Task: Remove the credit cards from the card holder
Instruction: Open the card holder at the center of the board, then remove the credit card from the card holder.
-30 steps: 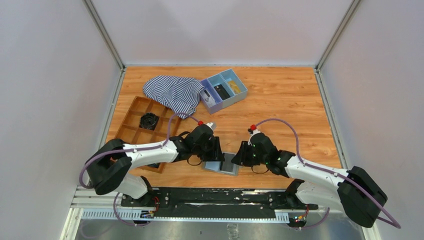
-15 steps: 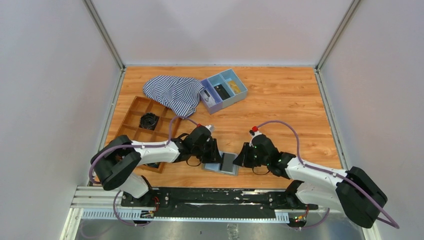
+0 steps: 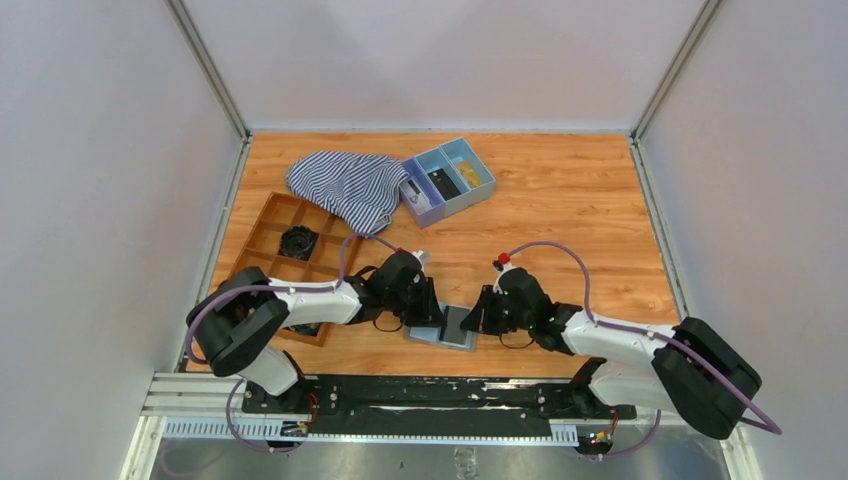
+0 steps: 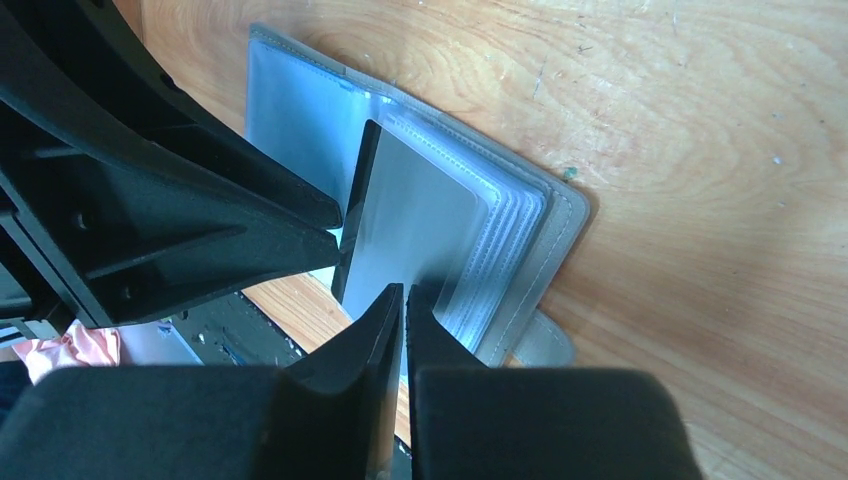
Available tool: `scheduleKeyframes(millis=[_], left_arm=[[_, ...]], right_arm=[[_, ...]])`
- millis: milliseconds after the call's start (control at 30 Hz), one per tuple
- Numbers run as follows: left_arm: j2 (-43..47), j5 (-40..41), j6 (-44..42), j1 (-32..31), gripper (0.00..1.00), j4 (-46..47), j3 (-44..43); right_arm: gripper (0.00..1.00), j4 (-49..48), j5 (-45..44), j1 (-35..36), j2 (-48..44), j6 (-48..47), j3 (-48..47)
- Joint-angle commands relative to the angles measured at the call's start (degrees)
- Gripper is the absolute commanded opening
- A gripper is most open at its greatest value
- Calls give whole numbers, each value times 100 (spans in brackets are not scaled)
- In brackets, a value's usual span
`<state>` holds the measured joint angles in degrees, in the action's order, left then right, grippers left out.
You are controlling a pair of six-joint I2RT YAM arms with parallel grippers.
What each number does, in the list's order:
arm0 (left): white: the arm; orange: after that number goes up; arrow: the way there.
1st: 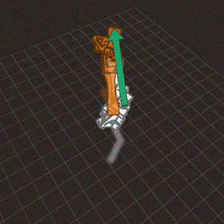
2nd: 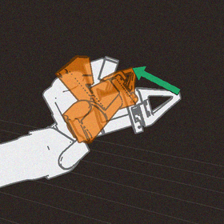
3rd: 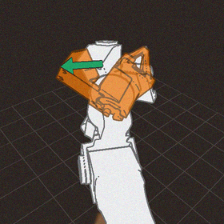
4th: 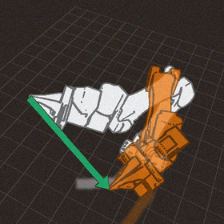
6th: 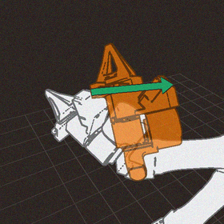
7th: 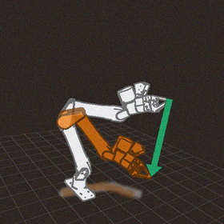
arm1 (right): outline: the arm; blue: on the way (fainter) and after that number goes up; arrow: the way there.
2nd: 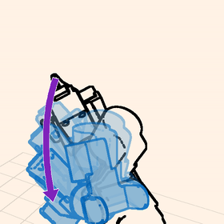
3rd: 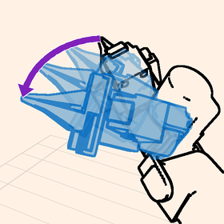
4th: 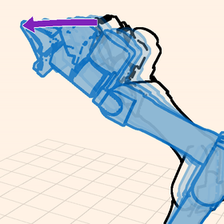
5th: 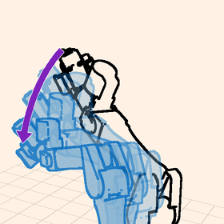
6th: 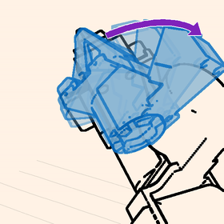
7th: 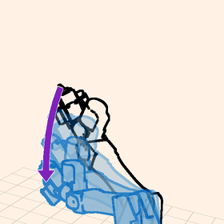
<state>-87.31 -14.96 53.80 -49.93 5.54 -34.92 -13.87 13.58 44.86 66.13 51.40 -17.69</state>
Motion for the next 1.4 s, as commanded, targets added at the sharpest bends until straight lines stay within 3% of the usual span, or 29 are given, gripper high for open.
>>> scheduleKeyframes(millis=[0,267,733,1367], left_arm=[[-100,-86,-25,45,33,102,110],[372,-138,54,45,34,123,34],[-366,-268,-35,177,39,148,-87],[-361,-292,-28,203,32,167,14]], right_arm=[[8,42,-79,-79,-84,51,136],[12,385,-686,-84,-1098,228,538],[12,31,-365,-81,-781,107,399],[11,-134,-339,-76,-836,98,339]])
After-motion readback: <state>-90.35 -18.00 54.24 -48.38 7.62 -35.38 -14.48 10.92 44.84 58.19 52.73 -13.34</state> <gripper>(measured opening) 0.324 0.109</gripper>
